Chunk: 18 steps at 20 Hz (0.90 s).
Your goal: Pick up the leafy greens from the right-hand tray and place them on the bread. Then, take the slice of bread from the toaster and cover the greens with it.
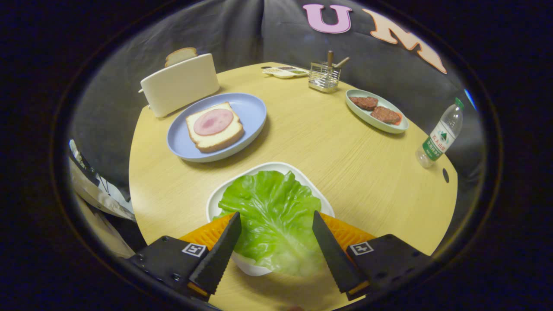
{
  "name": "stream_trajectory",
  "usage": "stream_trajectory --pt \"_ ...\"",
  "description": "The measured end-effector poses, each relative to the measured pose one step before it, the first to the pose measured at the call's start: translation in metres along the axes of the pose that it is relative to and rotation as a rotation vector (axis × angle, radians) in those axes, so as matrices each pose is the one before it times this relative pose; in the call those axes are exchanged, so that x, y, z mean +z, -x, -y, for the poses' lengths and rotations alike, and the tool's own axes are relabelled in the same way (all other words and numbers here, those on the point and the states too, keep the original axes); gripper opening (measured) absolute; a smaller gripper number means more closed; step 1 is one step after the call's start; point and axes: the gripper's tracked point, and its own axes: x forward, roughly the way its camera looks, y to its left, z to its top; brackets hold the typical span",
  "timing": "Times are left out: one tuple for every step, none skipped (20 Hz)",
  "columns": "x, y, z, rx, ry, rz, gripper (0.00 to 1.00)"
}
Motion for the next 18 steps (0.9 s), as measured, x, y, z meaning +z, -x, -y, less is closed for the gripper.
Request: stream_trajectory --pt "-0.00257 -0.00172 0.00039 0.00376 -0.00790 -0.00852 1.00" --pt "-0.00358 -0.00125 0.00048 0.00131 -0.00838 -0.01496 1.00" --pt "0.00212 -0.00009 0.00089 -0.00038 -0.00567 0.00950 1.00" --pt "-0.00141 -0.00020 0.00097 0.00001 -0.00327 -0.00780 1.00" --pt "0.00166 0.00030 0.00001 0.00093 0.00281 0.00508 1.00" --pt "-0.00145 0.00005 -0.00058 -0.00070 0.00202 -0.00342 1.00" --pt "0.00102 0.00107 0.00056 -0.00379 0.00347 0.00056 1.00" --pt "-0.00117 -0.00074 -0.00054 -0.00268 -0.00297 -0.00457 0.98" --pt "0.00053 0.00016 0.00019 -0.00321 -0.00519 -0.00361 0.96" --pt "-0.00064 -0.00062 -0.00063 -0.00463 -0.00520 -0.00573 0.87" --pt "0.00052 0.00103 0.00038 -0.00845 0.00087 0.00313 0.78" --pt "0.00163 -0.00091 0.00057 -0.00698 -0.00911 0.00410 0.69" --pt "-0.00007 0.00086 -0.00048 -0.00541 -0.00203 0.00405 0.60" --pt "-0.00096 -0.00028 -0.00324 0.00622 -0.00118 -0.00027 0.52" --pt "0.00108 -0.00175 -0.00110 -0.00241 -0.00129 0.00429 0.44" --pt "-0.00003 0.00099 0.00026 -0.00346 -0.00190 0.00157 0.36" --pt "0.00106 -0.00001 -0.00265 0.00847 0.00432 0.00399 0.28" --pt "0.00039 0.00187 0.00091 -0.01285 -0.00341 -0.00021 0.20"
